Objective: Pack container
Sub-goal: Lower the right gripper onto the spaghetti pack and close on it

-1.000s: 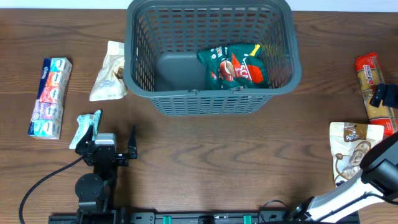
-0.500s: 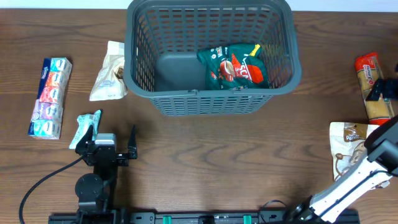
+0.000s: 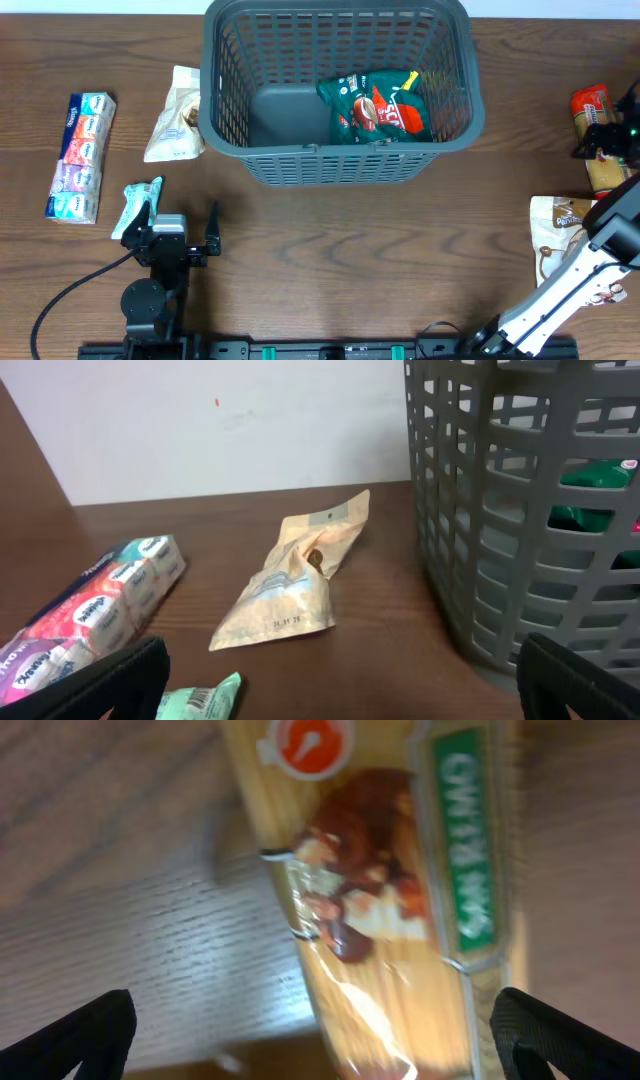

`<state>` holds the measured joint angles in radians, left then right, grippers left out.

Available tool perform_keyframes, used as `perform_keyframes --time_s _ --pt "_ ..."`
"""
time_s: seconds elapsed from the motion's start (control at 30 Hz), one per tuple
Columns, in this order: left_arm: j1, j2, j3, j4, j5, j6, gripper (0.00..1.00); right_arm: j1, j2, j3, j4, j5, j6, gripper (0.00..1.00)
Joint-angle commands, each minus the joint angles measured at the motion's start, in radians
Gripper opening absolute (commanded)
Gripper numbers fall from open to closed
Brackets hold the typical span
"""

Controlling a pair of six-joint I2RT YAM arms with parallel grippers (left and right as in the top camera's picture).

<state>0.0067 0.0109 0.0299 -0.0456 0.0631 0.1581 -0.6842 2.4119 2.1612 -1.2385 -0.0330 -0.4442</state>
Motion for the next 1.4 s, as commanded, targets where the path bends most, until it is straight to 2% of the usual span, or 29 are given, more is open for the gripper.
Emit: perform_keyframes --time_s 0.0,0.27,0.57,1.1,1.37 --pt "0.006 -0.006 -0.025 -0.02 -0.004 0.006 0.99 0.004 0.025 0.019 -0.002 -0.026 -0.055 0.99" --pt "0.006 -0.006 -0.025 -0.02 -0.004 0.006 0.99 0.003 0.025 0.021 0.026 0.149 -0.043 0.99" --pt "0.006 -0.006 -0.025 -0.02 -0.004 0.006 0.99 -0.015 0.025 0.021 0.076 0.156 -0.077 0.99" --pt "0.006 -0.006 -0.025 -0.02 -0.004 0.006 0.99 -0.144 0.042 -0.017 0.127 -0.117 -0.138 0.99" --pt "0.006 -0.006 -0.025 -0.02 -0.004 0.006 0.99 -0.097 0.135 -0.017 0.068 -0.211 -0.199 0.99"
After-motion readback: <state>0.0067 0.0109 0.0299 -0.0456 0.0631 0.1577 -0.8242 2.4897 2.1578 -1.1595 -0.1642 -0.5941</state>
